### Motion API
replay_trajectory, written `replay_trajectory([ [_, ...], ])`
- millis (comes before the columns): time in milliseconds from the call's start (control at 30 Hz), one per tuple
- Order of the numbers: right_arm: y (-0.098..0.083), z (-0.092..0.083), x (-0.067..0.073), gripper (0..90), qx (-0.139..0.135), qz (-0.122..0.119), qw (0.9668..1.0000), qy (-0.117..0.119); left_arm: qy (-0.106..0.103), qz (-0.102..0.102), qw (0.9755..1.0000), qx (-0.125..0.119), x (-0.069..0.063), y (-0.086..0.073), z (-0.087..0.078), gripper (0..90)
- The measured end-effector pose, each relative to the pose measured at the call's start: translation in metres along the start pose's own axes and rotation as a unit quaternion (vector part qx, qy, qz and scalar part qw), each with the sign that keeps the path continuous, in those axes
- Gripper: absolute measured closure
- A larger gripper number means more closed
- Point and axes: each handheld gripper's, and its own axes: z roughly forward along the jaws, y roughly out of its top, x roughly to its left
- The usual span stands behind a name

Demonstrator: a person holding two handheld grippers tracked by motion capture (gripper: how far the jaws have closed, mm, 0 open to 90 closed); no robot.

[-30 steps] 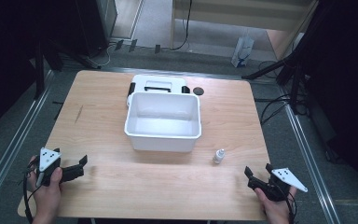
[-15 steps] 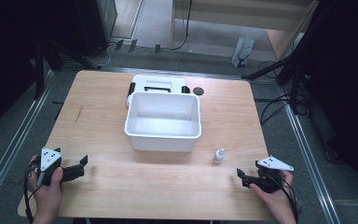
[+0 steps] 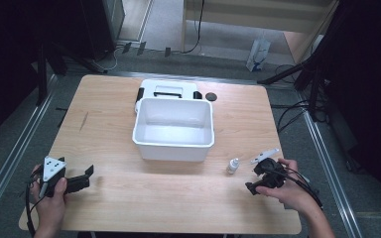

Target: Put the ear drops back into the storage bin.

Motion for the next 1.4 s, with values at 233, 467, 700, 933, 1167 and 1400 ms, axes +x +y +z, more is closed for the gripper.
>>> replay_trajectory([
  [233,0.037,-0.006,-0.003,16.2,0.08,-0.036,0.9961,0.001,-0.002,-0.001,1.0,0.002,0.0,0.0,0.0,0.4],
  [467,0.063,-0.009,0.002,15.1,0.11,-0.061,0.9921,-0.001,-0.002,0.001,1.0,0.002,0.0,0.001,0.001,0.4],
  [700,0.089,-0.009,0.014,19.5,0.107,-0.074,0.9915,0.007,-0.003,0.001,1.0,0.002,0.0,0.001,0.001,0.4],
  [933,0.098,0.002,0.021,29.1,0.117,-0.084,0.9896,0.008,-0.003,0.001,1.0,0.002,0.0,0.001,0.001,0.4],
  [1167,0.104,0.013,0.021,39.7,0.122,-0.066,0.9902,0.02,-0.004,0.002,1.0,0.003,0.0,0.001,0.001,0.4],
  [1400,0.102,0.026,0.019,59.6,0.131,-0.049,0.9894,0.04,-0.004,0.002,1.0,0.002,0.0,0.001,0.001,0.4],
])
